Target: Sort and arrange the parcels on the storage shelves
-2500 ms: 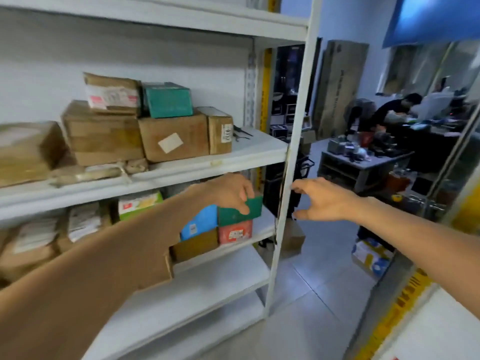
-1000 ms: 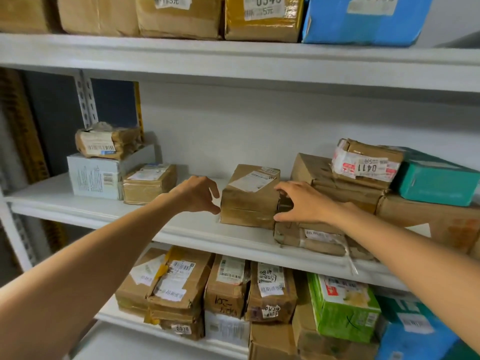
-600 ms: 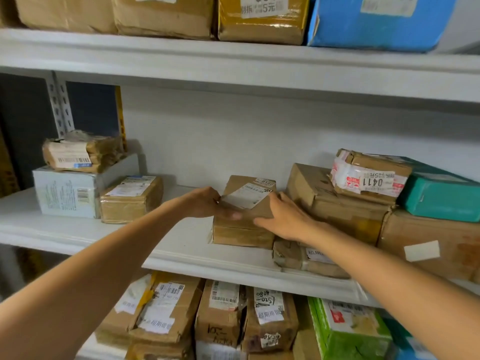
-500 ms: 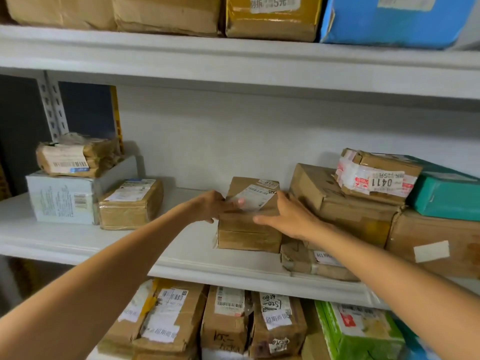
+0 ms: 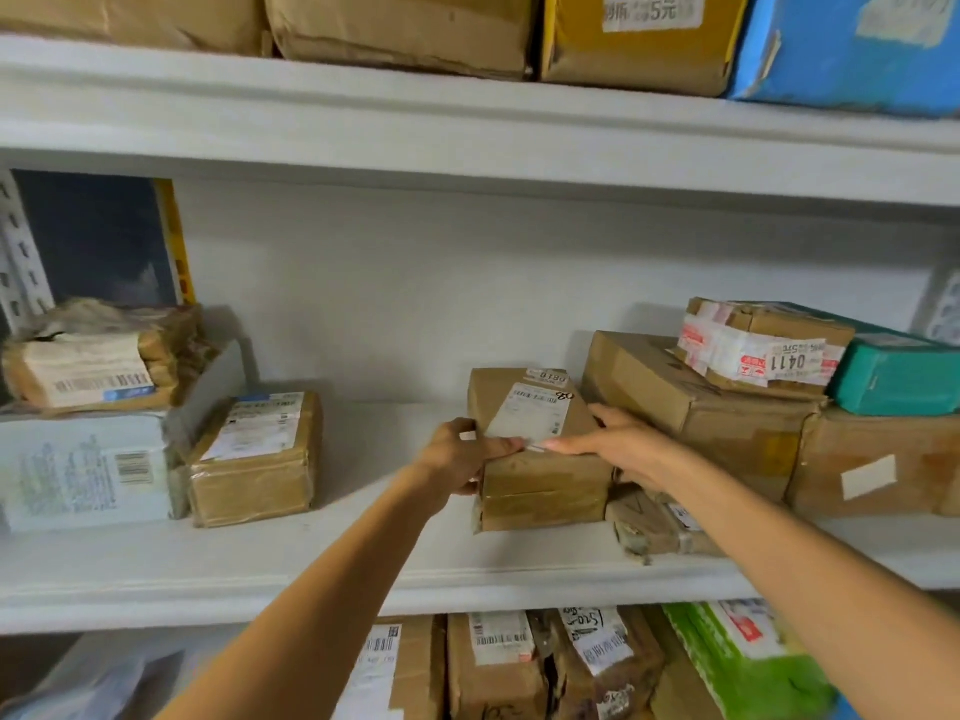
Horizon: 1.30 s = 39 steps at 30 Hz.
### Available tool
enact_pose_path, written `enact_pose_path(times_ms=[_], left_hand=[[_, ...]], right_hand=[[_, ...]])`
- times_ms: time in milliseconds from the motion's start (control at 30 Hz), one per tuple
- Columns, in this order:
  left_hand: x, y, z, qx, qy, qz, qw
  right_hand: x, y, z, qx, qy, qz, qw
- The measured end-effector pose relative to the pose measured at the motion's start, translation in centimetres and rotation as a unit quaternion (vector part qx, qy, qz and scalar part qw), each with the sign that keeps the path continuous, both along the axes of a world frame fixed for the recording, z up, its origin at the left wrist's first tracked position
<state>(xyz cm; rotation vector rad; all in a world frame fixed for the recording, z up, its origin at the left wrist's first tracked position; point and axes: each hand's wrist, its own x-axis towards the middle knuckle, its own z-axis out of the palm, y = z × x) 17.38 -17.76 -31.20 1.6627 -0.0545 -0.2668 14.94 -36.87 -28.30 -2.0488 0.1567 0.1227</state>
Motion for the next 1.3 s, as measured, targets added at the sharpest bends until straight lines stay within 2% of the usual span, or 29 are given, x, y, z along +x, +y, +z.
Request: enact_pose_path(times_ms=[100, 233, 400, 500, 533, 667, 767, 833, 933, 1067, 1167, 1233, 1300], left_hand=[[-1.2, 0.0, -0.1, -0.036, -0.037, 0.004, 0.999], [-3.4, 0.0, -0.1, 0.011, -0.136, 0.000, 0.991], [-5.5, 0.4, 0.2, -0.028, -0.148, -0.010, 0.989], [-6.0, 1.9, -0.1, 0.096, -0.245, 0.005, 0.965], [-6.1, 2.3, -0.2, 0.099, -0.267, 0.010, 0.959], [-7.3, 3.4, 0.0, -0.037, -0.256, 0.028, 0.966], [-8.0, 3.4, -0.3, -0.038, -0.276, 0.037, 0.960], [-8.4, 3.6, -0.4, -0.045, -0.279, 0.048, 0.958], [-8.6, 4.3, -0.1, -0.065, -0.289, 0.062, 0.953], [-8.7, 5.2, 0.3, 0.026, -0.382, 0.076, 0.921], [-9.0, 5.6, 0.4, 0.043, -0.416, 0.100, 0.903], [-9.3, 6.0, 0.4, 0.037, -0.423, 0.099, 0.900], [-9.4, 6.3, 0.6, 0.042, -0.427, 0.085, 0.899]], right_hand=[[-1.5, 0.0, 0.1, 0.003, -0.045, -0.029, 0.999], [-3.9, 0.2, -0.5, 0.029, -0.105, -0.043, 0.993], [-6.7, 0.8, -0.5, 0.006, -0.154, -0.044, 0.987], [-7.8, 1.6, -0.1, -0.006, -0.165, -0.045, 0.985], [-7.8, 1.8, -0.2, -0.007, -0.175, -0.044, 0.984], [-7.6, 2.7, -1.5, -0.039, -0.207, -0.065, 0.975], [-7.1, 2.8, -2.6, -0.098, -0.206, -0.094, 0.969], [-7.2, 2.8, -2.6, -0.103, -0.215, -0.085, 0.968], [-7.4, 3.0, -2.3, -0.082, -0.232, -0.061, 0.967], [-7.5, 3.3, -2.6, -0.050, -0.313, -0.046, 0.947], [-8.4, 4.0, -2.0, -0.012, -0.371, -0.033, 0.928], [-8.7, 4.4, -1.4, 0.024, -0.365, -0.027, 0.930], [-8.6, 4.2, -0.5, 0.086, -0.316, -0.034, 0.944]])
